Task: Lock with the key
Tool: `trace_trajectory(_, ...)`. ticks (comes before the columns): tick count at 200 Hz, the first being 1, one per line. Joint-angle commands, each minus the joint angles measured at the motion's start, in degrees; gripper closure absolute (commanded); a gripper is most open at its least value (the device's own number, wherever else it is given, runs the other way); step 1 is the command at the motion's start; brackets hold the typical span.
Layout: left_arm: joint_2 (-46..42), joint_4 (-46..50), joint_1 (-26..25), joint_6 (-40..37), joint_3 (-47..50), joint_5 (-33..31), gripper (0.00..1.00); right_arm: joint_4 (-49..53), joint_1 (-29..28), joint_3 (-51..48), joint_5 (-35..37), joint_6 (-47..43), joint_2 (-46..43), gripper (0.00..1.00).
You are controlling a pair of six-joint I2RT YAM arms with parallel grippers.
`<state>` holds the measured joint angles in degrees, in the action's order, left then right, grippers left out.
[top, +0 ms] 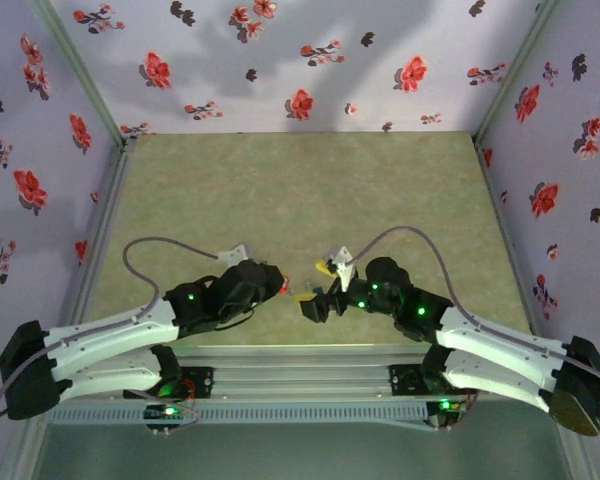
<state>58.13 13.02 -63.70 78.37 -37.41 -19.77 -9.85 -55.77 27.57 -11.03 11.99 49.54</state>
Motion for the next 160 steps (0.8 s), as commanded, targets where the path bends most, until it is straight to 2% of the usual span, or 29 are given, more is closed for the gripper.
trace_trajectory(1, -2.4, -8.8, 0.4, 1.8, 2.2, -3.2, 1.00, 3.4, -0.3, 1.6, 10.8, 6.8, -2.1, 0.01)
trace_trajectory(37, -3.6, -20.6, 0.4, 2.8, 8.6, -5.0, 1.00, 15.8, -0.2, 9.7, 21.8, 22.4, 1.3, 0.01)
trace_trajectory(74, -2.1, -34.3, 0.4, 0.8, 12.6, -4.7, 1.00, 27.3, -0.3, 17.9, 24.8, 37.2, 6.8, 0.01)
trace_trajectory(97, -1.6, -42.5, 0.4, 0.3, 15.7, -5.8, 1.00, 27.7, -0.2, 18.4, 23.8, 46.8, 8.2, 0.01)
trace_trajectory(121, -0.6, -48.4, 0.4, -0.1, 17.6, -7.0, 1.00, 22.2, -0.3, 15.4, 22.1, 54.4, 7.8, 0.01)
trace_trajectory(160, 3.1, -57.4, 0.4, 1.2, 19.9, -7.7, 1.00, 16.9, -0.2, 11.2, 24.5, 63.4, 5.9, 0.04)
